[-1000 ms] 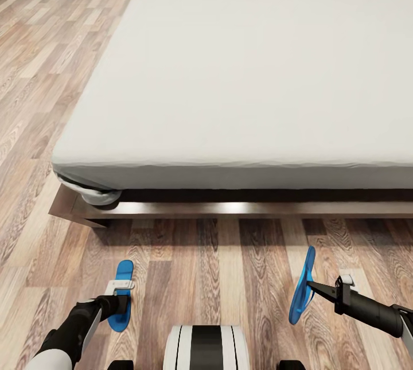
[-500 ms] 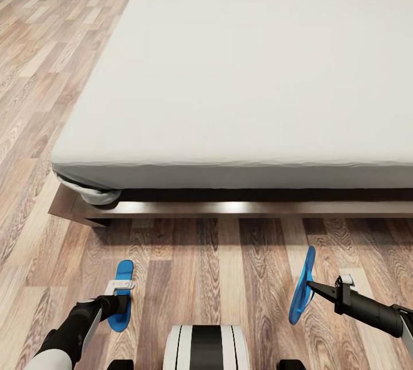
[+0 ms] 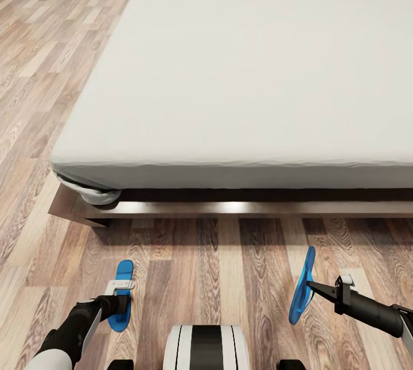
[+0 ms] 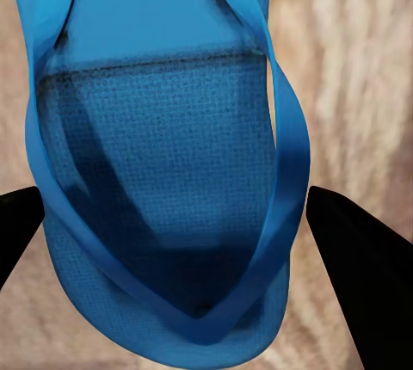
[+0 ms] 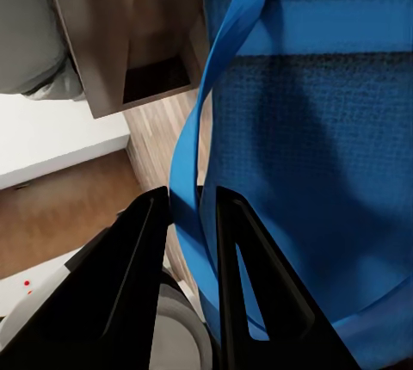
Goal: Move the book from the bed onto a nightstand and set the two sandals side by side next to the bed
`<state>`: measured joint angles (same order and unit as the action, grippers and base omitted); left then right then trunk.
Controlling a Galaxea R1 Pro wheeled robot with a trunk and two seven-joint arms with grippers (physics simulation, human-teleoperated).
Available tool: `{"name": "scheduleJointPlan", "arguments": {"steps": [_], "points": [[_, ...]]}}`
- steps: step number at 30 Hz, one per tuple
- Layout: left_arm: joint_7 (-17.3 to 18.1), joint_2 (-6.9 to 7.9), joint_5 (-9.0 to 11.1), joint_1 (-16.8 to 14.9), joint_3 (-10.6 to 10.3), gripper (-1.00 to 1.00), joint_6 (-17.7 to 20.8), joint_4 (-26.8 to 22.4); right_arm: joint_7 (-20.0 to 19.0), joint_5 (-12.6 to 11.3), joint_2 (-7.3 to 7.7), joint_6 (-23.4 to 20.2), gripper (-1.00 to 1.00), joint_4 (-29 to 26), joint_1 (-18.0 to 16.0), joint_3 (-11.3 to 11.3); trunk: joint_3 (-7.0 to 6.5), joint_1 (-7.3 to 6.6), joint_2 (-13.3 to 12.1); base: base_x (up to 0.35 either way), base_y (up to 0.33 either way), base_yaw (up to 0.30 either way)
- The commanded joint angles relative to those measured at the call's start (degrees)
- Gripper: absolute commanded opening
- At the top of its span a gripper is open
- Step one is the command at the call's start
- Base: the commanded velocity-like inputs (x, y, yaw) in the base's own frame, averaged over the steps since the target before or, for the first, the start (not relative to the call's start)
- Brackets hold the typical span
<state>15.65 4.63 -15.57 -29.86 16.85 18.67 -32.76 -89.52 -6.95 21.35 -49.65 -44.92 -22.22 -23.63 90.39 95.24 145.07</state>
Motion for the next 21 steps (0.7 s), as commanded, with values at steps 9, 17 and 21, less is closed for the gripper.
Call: {"name": "scheduleJointPlan", "arguments": {"steps": [9,17,21], "points": [[0.53,-0.06,-0.61,-0.02,0.38,-1.00,0.23,-0.11,-0.24,-0.08,0.01,-0.71,-1.00,0.01,-0.02,-0.01,1.14,0.12,0.08,0.000,0.000,0.000],[0.53,-0.06,-0.61,-0.02,0.38,-1.00,0.23,-0.11,-0.26,-0.08,0.01,-0.71,-1.00,0.01,-0.02,0.01,1.14,0.12,0.08,0.000,0.000,0.000],[0.53,-0.06,-0.61,-0.02,0.38,-1.00,0.23,-0.11,-0.24,-0.08,0.01,-0.71,-1.00,0.01,-0.02,-0.01,1.14,0.12,0.08,0.000,0.000,0.000]]}}
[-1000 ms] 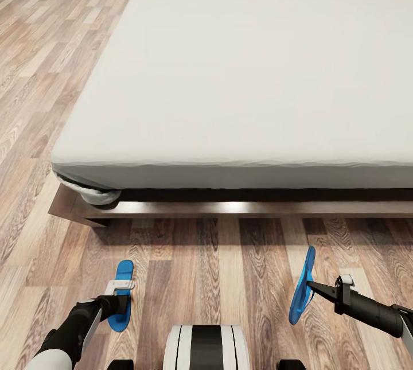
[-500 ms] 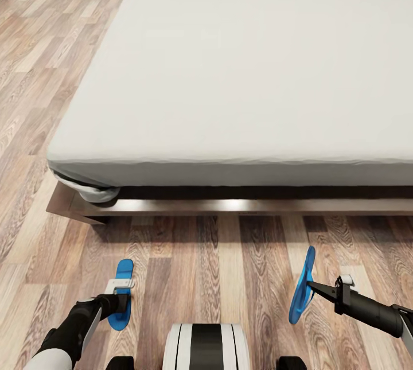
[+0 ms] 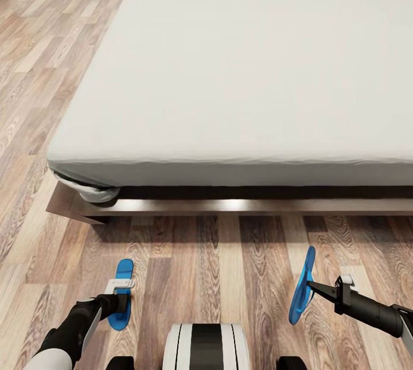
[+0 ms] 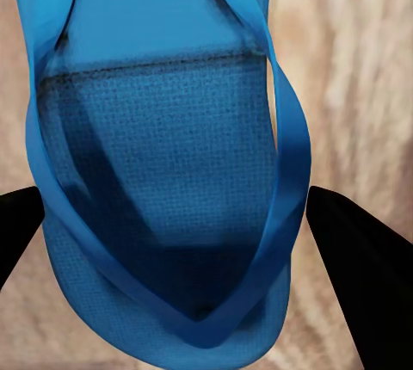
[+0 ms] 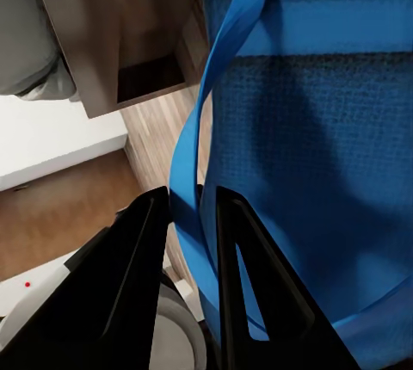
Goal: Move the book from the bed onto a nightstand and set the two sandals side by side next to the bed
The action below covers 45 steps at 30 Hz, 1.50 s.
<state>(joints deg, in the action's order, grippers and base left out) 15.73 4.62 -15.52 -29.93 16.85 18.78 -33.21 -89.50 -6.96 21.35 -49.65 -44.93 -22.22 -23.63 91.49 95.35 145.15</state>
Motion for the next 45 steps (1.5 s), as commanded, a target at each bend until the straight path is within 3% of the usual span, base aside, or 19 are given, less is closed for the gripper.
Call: {"name": "scheduleJointPlan", "arguments": {"steps": [1,20,21,45], "points": [[0.44,-0.05,-0.66,0.04,0.37,-1.00,0.11,0.34,-0.28,-0.07,0.01,-0.71,-1.00,0.01,-0.01,0.01,0.04,0.01,0.01,0.000,0.000,0.000],[0.44,-0.05,-0.66,0.04,0.37,-1.00,0.11,0.34,-0.31,-0.07,0.01,-0.71,-1.00,0.01,-0.01,0.02,0.04,0.01,0.01,0.000,0.000,0.000],[0.44,-0.05,-0.66,0.04,0.37,1.00,0.11,0.34,-0.32,-0.07,0.01,-0.71,-1.00,0.01,-0.01,0.01,0.04,0.01,0.01,0.000,0.000,0.000],[0.44,-0.05,-0.66,0.04,0.37,1.00,0.11,0.34,-0.32,-0.07,0.01,-0.71,-1.00,0.01,-0.01,0.01,0.04,0.01,0.01,0.000,0.000,0.000]]}}
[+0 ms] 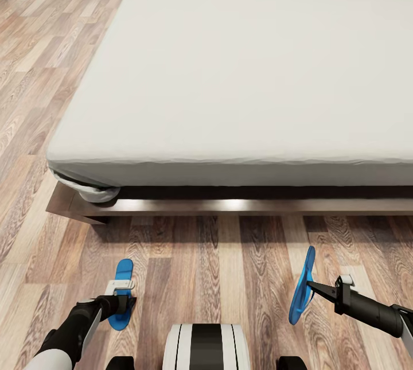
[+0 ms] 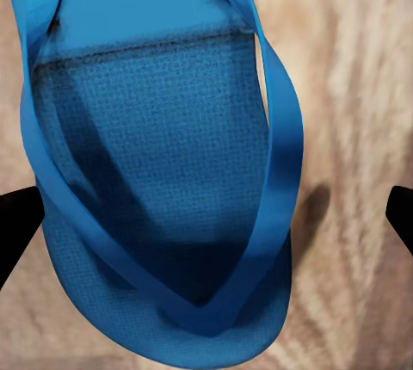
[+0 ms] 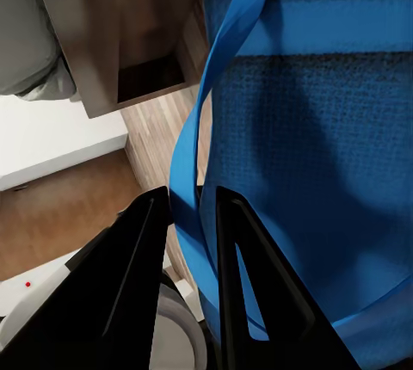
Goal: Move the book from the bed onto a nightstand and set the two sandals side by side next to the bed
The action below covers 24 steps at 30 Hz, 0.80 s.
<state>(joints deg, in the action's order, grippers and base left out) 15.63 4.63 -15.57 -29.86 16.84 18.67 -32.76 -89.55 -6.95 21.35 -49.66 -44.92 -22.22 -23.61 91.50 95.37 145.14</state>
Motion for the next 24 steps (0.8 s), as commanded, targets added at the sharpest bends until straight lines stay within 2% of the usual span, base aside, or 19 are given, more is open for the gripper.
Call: {"name": "scheduleJointPlan", "arguments": {"steps": [1,6,24], "points": [[0.54,-0.06,-0.60,-0.02,0.38,1.00,0.23,-0.11,-0.27,-0.08,0.01,-0.71,-1.00,0.01,-0.02,-0.02,0.03,-0.01,0.01,0.000,0.000,0.000],[0.54,-0.06,-0.60,-0.02,0.38,1.00,0.23,-0.11,-0.27,-0.08,0.01,-0.71,-1.00,0.01,-0.02,0.00,0.03,-0.01,0.01,0.000,0.000,0.000],[0.54,-0.06,-0.60,-0.02,0.38,1.00,0.23,-0.11,-0.12,0.04,0.01,-0.71,-1.00,0.01,-0.02,-0.01,-3.96,-0.47,-0.23,0.000,0.000,0.000]]}}
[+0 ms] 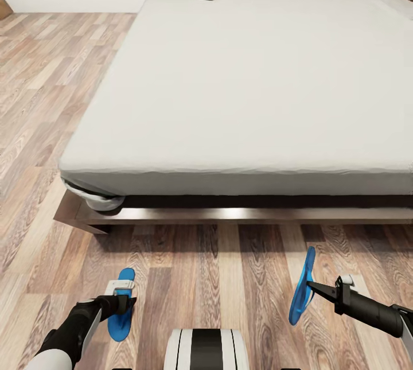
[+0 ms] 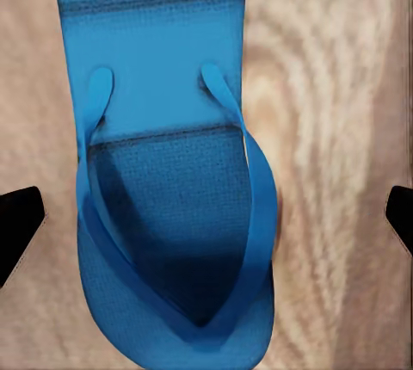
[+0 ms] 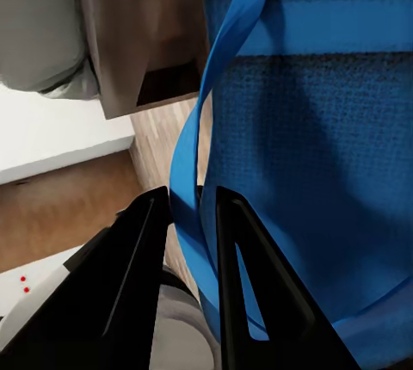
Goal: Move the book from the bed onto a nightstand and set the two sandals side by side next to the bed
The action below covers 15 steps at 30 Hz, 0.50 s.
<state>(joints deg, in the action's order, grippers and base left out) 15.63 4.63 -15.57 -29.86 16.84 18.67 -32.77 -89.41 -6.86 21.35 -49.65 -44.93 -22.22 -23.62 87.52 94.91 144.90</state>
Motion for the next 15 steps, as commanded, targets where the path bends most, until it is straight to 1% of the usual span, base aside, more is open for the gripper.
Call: {"name": "scheduleJointPlan", "arguments": {"steps": [1,7,10,11,12,13,15], "points": [[0.54,-0.06,-0.61,-0.02,0.38,1.00,0.23,-0.10,-0.25,-0.03,0.01,-0.71,-1.00,0.02,-0.01,-0.01,-0.19,-0.03,0.00,0.000,0.000,0.000],[0.84,0.01,-0.54,-0.02,0.45,1.00,0.23,-0.24,-0.24,0.05,0.01,-0.71,-1.00,0.02,-0.01,-0.01,-1.52,-0.19,-0.08,0.000,0.000,0.000],[1.12,0.33,-0.41,-0.02,0.75,1.00,0.23,-0.54,-0.24,0.08,0.01,-0.71,-1.00,0.02,-0.01,-0.01,-1.52,-0.19,-0.08,0.000,0.000,0.000],[1.29,1.07,-0.32,-0.02,0.98,1.00,0.26,-0.80,-0.24,0.08,0.01,-0.71,-1.00,0.02,-0.01,-0.01,-1.52,-0.19,-0.08,0.000,0.000,0.000],[1.47,1.45,-0.29,-0.02,1.05,1.00,0.27,-0.97,-0.24,0.09,0.01,-0.71,-1.00,0.02,-0.01,-0.02,-1.52,-0.19,-0.08,0.000,0.000,0.000],[2.23,2.42,-0.18,-0.02,1.16,1.00,0.32,-1.62,-0.24,0.09,0.01,-0.71,-1.00,0.02,-0.01,-0.02,-1.52,-0.19,-0.08,0.000,0.000,0.000],[3.67,3.40,0.09,-0.02,1.26,1.00,0.38,-2.57,-0.24,0.09,0.01,-0.71,-1.00,0.02,-0.01,-0.02,-1.52,-0.19,-0.08,0.000,0.000,0.000]]}}
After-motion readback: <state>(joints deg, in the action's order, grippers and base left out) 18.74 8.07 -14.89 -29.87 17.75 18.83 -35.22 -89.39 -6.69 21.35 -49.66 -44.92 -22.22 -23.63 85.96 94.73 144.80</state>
